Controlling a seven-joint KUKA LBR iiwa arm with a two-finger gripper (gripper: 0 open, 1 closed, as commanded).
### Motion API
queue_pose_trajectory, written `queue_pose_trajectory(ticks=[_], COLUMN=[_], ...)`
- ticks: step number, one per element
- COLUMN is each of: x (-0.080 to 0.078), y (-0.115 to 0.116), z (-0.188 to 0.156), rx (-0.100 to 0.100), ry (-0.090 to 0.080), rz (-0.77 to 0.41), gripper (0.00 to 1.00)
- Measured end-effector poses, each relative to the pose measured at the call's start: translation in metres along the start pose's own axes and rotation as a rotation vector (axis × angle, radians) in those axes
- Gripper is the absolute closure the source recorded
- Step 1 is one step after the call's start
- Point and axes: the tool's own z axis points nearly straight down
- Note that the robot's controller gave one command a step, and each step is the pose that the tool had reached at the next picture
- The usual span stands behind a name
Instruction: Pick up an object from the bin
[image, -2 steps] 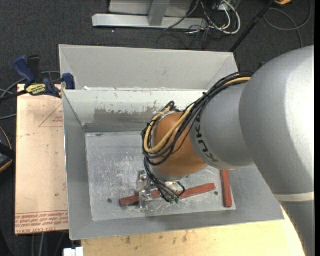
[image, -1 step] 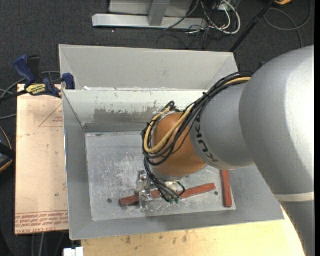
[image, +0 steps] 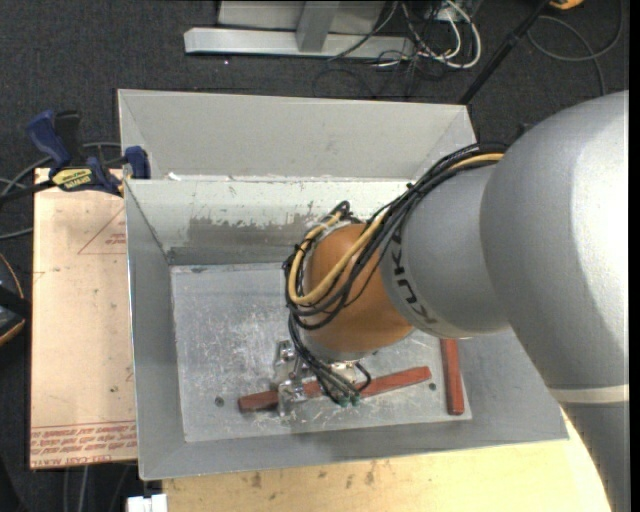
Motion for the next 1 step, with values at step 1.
queue_pose_trajectory(ticks=[1], x=[0.0021], y=[0.0004], z=[-0.0050], rx=[0.000], ry=[0.012], rz=[-0.001], gripper=[1.00])
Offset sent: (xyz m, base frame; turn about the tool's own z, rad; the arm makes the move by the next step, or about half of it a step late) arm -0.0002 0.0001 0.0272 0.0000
